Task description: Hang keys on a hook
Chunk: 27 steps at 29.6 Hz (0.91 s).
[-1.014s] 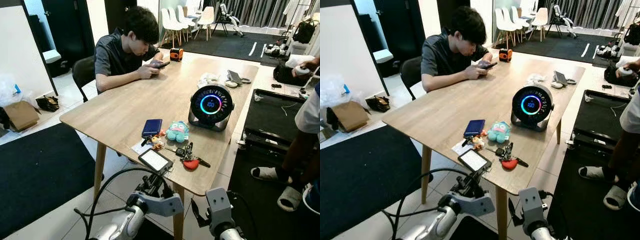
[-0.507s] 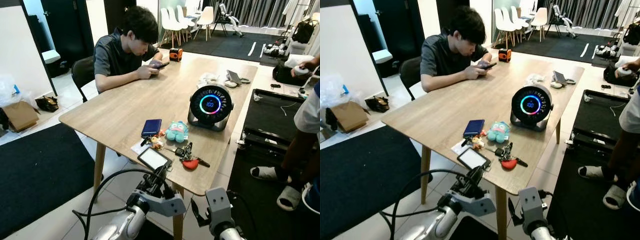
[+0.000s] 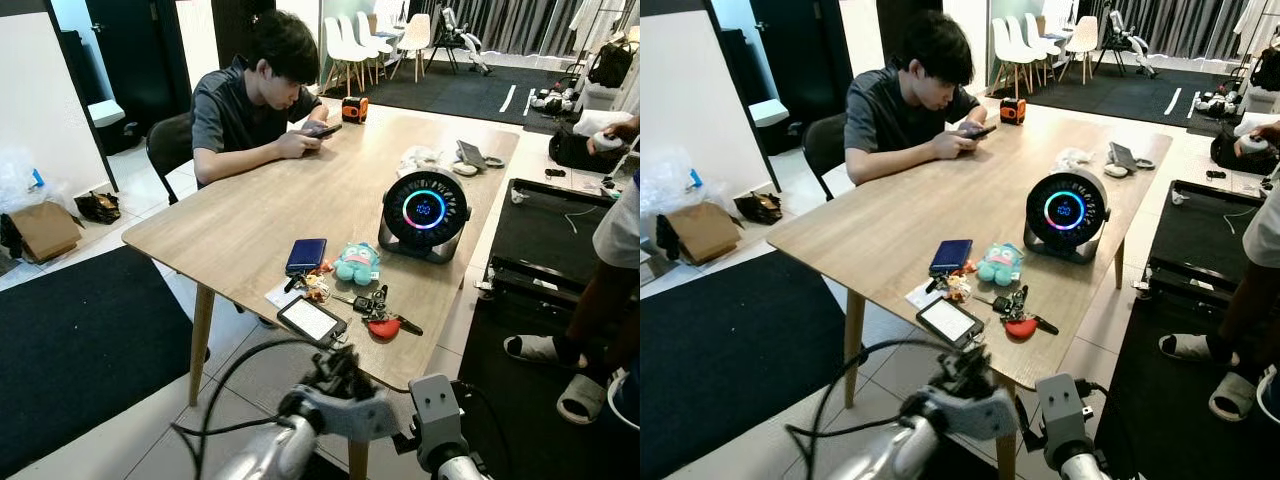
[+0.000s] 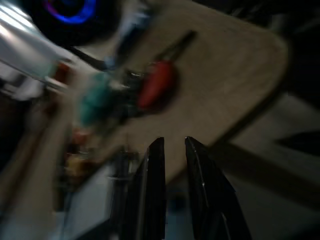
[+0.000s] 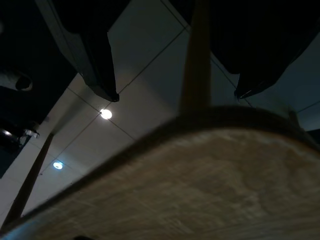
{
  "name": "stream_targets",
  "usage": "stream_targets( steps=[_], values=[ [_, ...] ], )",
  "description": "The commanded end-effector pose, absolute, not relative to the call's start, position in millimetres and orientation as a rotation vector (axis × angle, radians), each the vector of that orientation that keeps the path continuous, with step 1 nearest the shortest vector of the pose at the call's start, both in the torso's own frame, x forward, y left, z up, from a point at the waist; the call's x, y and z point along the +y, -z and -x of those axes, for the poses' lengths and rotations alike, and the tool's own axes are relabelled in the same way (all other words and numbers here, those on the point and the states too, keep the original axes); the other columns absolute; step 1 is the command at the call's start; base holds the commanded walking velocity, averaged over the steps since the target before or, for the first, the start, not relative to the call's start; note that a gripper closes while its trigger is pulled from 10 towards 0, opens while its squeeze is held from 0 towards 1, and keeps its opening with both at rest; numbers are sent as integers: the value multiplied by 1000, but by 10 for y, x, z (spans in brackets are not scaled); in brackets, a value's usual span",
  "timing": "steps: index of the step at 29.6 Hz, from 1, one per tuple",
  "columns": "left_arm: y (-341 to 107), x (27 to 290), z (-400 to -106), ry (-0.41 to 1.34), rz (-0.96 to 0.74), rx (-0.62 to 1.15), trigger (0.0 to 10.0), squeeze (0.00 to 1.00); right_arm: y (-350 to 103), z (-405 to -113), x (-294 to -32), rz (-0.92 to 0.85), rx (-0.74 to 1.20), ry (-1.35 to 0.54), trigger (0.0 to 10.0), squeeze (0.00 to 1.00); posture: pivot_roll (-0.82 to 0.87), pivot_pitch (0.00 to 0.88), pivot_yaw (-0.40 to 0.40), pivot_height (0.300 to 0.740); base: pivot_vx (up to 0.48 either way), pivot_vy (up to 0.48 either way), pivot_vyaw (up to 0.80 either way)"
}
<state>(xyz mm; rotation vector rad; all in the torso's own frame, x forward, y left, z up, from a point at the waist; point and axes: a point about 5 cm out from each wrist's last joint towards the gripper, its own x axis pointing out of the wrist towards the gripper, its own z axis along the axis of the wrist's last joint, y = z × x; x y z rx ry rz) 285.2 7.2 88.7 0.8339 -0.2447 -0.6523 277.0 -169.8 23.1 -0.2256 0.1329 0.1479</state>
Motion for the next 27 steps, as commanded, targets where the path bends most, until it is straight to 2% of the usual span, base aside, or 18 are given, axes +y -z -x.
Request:
stream_targets(
  steps=[1, 6, 8, 10, 14, 20, 24, 27],
  values=[
    [-831, 20, -2844, 703, -719, -103, 10000, 0, -176, -2732, -1707, 227, 162, -144, 10000, 0, 24, 128, 35, 740, 0, 0, 0],
    [-883, 10, -2921, 665, -546, 11, 10000, 0, -172, -2728, -1699, 225, 163, -141, 10000, 0, 24, 129, 40, 740, 0, 0, 0],
    [-984, 53, -3008, 609, -395, 48, 10000, 0, -167, -2723, -1691, 222, 163, -140, 10000, 0, 24, 129, 43, 740, 0, 0, 0],
    [-1014, 66, -3023, 601, -367, 45, 10000, 0, -167, -2722, -1689, 222, 162, -140, 10000, 0, 24, 130, 43, 740, 0, 0, 0],
    [-1306, 185, -3063, 601, -185, -36, 10000, 0, -162, -2718, -1691, 221, 164, -139, 10000, 0, 26, 130, 43, 740, 0, 0, 0],
    [-1509, 339, -2937, 635, -92, -96, 10000, 0, -161, -2715, -1687, 221, 164, -140, 10000, 0, 34, 135, 39, 740, 0, 0, 0],
    [-1480, 379, -2894, 630, -103, -72, 10000, 0, -159, -2715, -1689, 221, 166, -141, 10000, 0, 40, 136, 37, 740, 0, 0, 0],
    [-1314, 416, -2910, 545, -186, 17, 10000, 0, -155, -2719, -1673, 221, 168, -148, 10000, 0, 46, 139, 32, 740, 0, 0, 0]
  ],
)
